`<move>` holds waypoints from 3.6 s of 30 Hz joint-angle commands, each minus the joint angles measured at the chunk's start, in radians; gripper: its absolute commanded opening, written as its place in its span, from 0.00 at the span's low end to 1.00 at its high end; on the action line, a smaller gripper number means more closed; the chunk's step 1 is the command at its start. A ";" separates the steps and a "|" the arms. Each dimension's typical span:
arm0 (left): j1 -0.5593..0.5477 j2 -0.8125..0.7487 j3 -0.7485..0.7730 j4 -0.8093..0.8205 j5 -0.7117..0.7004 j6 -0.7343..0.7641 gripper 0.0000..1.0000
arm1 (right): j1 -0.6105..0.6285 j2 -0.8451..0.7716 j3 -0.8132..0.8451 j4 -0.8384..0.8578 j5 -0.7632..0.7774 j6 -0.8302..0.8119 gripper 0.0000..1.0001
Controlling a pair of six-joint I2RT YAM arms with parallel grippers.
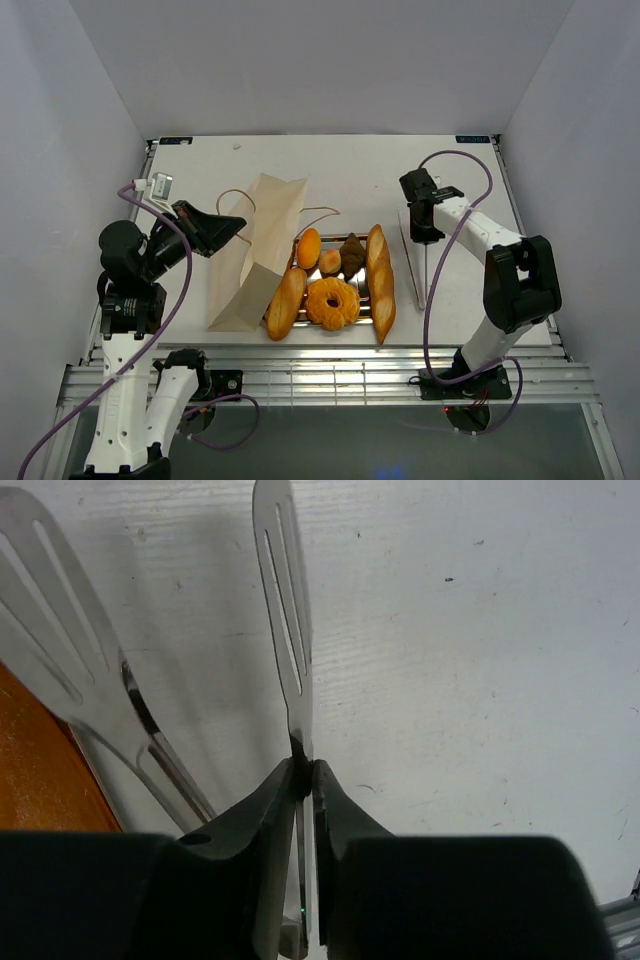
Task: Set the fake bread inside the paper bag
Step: Place the clamp at the center of the board, then pick up the clamp at the center of the board.
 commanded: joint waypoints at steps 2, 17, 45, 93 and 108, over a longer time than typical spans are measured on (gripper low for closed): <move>0.000 -0.002 0.012 0.010 0.012 0.002 0.00 | -0.019 0.012 0.056 0.053 -0.008 -0.004 0.21; 0.000 -0.004 0.013 -0.007 0.012 0.011 0.00 | -0.022 0.028 0.004 0.119 -0.015 0.022 0.32; 0.000 -0.013 -0.016 0.009 0.021 0.005 0.00 | -0.064 -0.203 -0.452 0.493 -0.082 0.016 0.73; 0.000 -0.022 -0.011 -0.010 0.018 0.018 0.00 | -0.110 -0.960 -0.555 0.004 -0.904 0.127 0.36; 0.000 -0.033 -0.022 -0.019 0.013 0.019 0.00 | -0.110 -1.031 -0.572 -0.123 -0.878 0.161 0.42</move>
